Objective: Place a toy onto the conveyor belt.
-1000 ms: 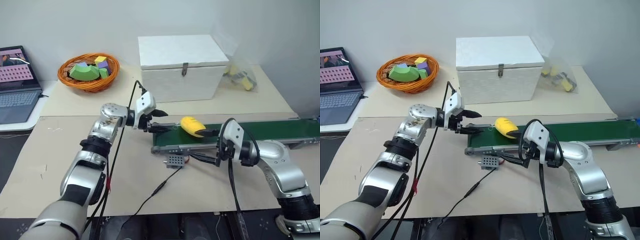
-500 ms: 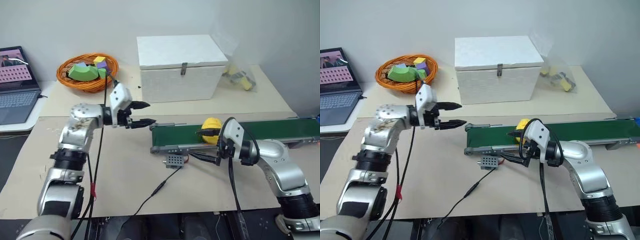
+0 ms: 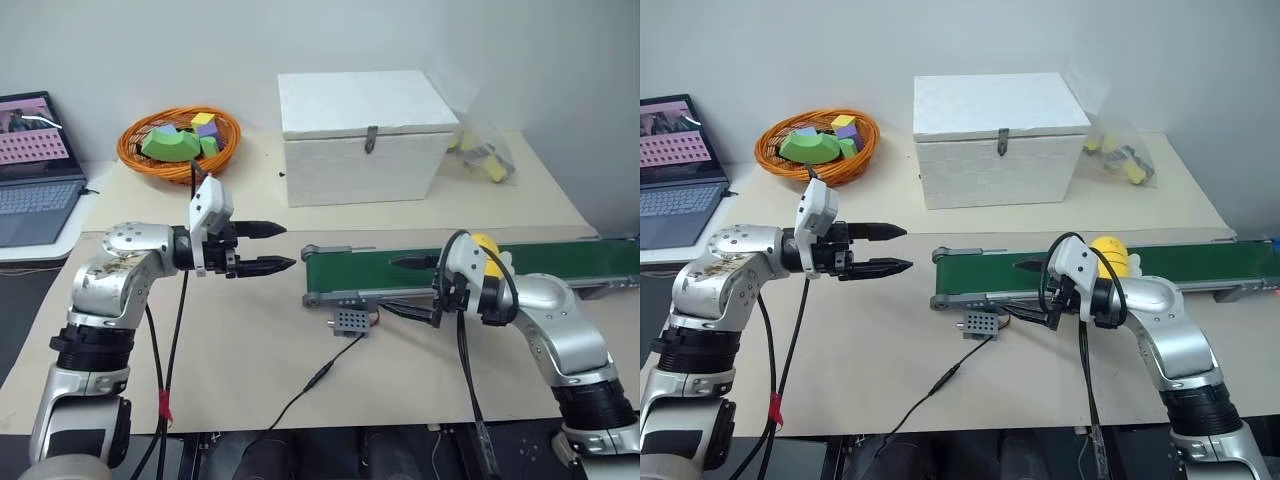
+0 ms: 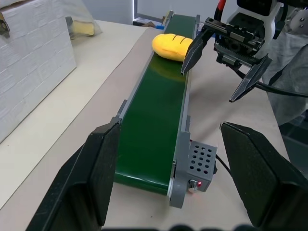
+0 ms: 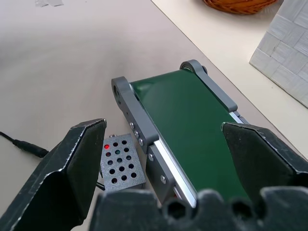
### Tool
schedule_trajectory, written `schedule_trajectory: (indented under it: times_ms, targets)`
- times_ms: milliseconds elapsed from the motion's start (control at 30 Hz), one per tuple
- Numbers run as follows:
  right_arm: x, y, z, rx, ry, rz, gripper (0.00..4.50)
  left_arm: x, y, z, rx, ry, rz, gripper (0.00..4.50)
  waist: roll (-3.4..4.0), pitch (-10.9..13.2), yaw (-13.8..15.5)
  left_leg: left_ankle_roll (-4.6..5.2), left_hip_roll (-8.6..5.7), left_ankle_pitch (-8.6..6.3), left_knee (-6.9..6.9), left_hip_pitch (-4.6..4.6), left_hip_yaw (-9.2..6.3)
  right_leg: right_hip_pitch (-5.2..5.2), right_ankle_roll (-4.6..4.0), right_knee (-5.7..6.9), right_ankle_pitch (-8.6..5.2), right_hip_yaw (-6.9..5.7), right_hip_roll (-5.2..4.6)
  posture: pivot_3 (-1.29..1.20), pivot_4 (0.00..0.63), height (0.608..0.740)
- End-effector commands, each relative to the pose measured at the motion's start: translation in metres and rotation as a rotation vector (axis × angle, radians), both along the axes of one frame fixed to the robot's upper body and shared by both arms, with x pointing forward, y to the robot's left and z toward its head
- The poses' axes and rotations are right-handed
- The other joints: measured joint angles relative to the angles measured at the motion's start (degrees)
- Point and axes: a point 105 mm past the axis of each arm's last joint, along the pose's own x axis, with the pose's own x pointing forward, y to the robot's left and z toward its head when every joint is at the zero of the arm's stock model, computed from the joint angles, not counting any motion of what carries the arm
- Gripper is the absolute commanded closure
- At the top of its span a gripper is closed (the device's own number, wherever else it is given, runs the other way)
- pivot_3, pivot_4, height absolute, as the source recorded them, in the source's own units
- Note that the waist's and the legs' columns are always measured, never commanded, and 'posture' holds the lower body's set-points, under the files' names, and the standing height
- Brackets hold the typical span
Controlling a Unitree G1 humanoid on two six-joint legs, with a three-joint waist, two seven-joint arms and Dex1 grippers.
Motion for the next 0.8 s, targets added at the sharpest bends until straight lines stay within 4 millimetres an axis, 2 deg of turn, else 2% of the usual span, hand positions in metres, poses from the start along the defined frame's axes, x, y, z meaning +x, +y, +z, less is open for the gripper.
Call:
schedule_trajectory:
  times_ms: [33, 300, 500, 800]
  targets:
    - [-0.004, 0.003, 0.010, 0.015, -0.030, 0.034, 0.00, -0.005, 0.002, 0.009, -0.002, -0.034, -0.012, 0.99, 0.00, 0.0, 0.0, 0.00, 0.00, 0.00, 0.00, 0.00, 0.00, 0.00, 0.00, 0.00, 0.00, 0.00, 0.00, 0.00, 0.150, 0.740]
    - [-0.014, -0.004, 0.000, -0.007, 0.029, 0.057, 0.00, -0.007, 0.011, 0.000, 0.018, -0.015, 0.013, 0.99, 0.01, 0.0, 0.0, 0.00, -0.01, 0.00, -0.01, 0.00, 0.01, 0.00, 0.00, 0.00, 0.00, 0.01, -0.01, 0.00, 0.150, 0.740]
    - [-0.030, -0.014, -0.013, -0.031, 0.123, 0.082, 0.00, -0.014, 0.017, -0.005, 0.003, -0.002, 0.053, 0.99, 0.01, 0.0, 0.1, 0.01, 0.03, -0.01, -0.02, -0.02, 0.00, 0.00, 0.00, -0.01, 0.00, 0.01, 0.00, 0.00, 0.150, 0.740]
    - [-0.031, -0.017, -0.014, -0.021, 0.139, 0.072, 0.00, -0.026, 0.016, -0.014, -0.008, 0.023, 0.052, 0.99, 0.01, 0.0, 0.1, 0.00, 0.08, -0.01, -0.02, 0.21, 0.18, 0.03, 0.00, -0.08, 0.00, 0.23, 0.01, 0.00, 0.150, 0.740]
